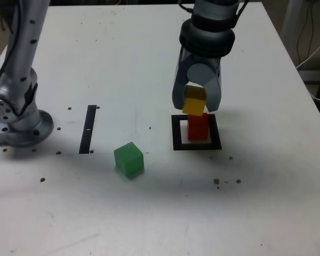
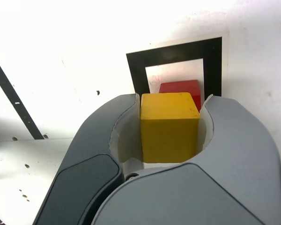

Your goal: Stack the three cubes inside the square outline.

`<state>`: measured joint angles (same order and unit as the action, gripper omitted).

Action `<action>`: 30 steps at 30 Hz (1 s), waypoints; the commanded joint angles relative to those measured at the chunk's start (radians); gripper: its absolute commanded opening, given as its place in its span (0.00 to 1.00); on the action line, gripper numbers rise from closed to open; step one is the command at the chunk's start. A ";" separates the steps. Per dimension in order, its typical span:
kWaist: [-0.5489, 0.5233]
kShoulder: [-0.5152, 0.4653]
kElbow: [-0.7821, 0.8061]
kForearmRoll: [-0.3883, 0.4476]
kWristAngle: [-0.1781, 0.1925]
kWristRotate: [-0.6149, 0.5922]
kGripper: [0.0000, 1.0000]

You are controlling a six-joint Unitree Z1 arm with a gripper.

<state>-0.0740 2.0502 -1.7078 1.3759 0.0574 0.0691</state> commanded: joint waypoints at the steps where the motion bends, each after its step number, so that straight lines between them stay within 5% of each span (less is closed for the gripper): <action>1: 0.002 -0.016 0.013 -0.012 -0.011 -0.004 0.30; 30: 0.002 -0.005 0.068 -0.099 -0.051 -0.053 0.33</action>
<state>-0.0739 2.0405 -1.6414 1.2783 0.0070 0.0189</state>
